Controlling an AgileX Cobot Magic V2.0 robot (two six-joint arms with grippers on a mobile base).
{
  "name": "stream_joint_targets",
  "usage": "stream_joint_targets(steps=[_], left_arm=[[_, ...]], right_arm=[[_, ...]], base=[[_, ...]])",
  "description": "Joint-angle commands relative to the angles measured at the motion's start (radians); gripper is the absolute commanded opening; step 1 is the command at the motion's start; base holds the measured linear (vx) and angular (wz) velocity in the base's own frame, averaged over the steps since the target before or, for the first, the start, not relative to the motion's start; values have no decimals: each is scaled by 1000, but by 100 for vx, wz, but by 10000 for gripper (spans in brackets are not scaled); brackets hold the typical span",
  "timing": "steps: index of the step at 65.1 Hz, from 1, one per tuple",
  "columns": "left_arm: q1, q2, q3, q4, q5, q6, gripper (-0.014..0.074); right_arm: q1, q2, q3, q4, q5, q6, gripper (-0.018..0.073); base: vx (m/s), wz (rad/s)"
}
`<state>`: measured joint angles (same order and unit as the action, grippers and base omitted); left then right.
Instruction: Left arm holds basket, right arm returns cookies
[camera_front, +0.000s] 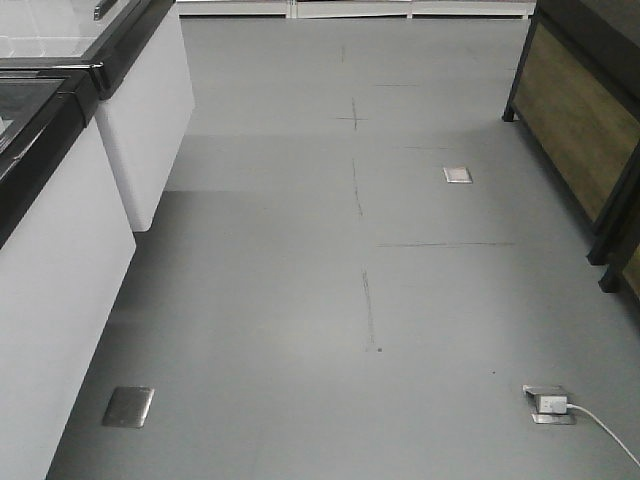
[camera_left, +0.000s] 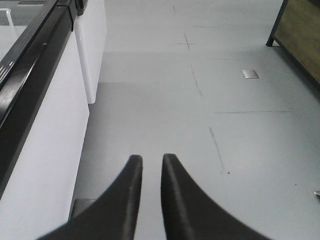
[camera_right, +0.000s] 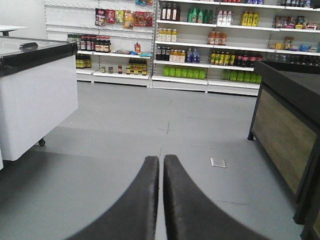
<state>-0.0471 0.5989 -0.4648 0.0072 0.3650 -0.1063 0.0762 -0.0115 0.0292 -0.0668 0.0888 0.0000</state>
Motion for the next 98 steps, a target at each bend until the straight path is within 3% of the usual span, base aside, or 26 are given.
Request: stream_joint_targets(steps=[1,19,31,48,64,70,87,93,98], left_arm=[[-2,5,-38,0,-62,-12,196],[-2,5,-38,0,-62,-12,442],[-2,5,-38,0,-90,-12,530],[-2,5,-38,-7,-80,-25,523],[-2,39,-50,-7,18,-162,523],[-2,108,-96,-7,79,-205,523],[5,393,-328,-7,299,-203,523],[44,456,-424,-77,351,-203,523],[91,489,-496,-184,380,-190,523]], right_arm=[[-7,-12,17,-8,-73,0,-11],[-7,-12,17,-8,-75,0,-11],[-7,-12,17,-8,-74,0,-11],[-7,-12,17,-8,-74,0,-11],[-7,-12,17,-8,-74,0,-11],[-7,-12,17,-8,-74,0,-11],[-7,-12,17,-8,-74,0,-11],[-7,-12,17,-8,-74,0,-11],[-7,-12,17,-8,-74,0,-11]], base=[[0,0],[0,0],[0,0],[0,0],[0,0],[0,0],[0,0],[0,0],[0,0]])
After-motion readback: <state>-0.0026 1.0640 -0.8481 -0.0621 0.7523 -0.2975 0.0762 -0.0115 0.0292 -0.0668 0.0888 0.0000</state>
